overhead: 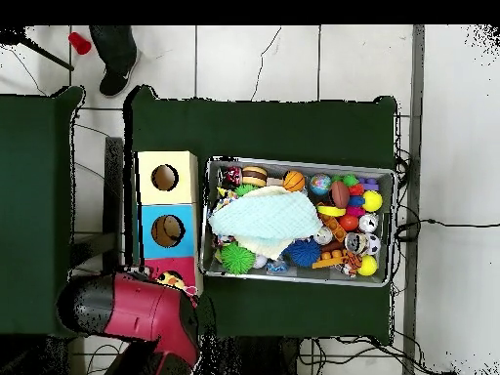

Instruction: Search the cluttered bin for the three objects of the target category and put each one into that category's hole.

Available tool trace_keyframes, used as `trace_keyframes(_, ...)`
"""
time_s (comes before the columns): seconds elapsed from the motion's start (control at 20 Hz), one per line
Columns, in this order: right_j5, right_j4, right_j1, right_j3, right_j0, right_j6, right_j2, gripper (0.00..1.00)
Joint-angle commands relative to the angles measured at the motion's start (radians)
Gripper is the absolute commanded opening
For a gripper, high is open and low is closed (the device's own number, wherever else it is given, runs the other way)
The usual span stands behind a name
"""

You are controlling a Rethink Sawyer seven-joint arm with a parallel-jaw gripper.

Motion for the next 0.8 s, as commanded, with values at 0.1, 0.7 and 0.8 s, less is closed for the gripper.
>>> trace_keyframes(0.1, 0.154, -0.067, 0.059, -0.078, 0.040, 0.218, -0.056, 0.00)
trace_keyframes(0.7, -0.028, -0.016, 0.190, -0.036, 0.032, 0.188, -0.028, 0.00)
trace_keyframes(0.8, -0.070, 0.006, 0.200, -0.021, 0.021, 0.179, -0.003, 0.00)
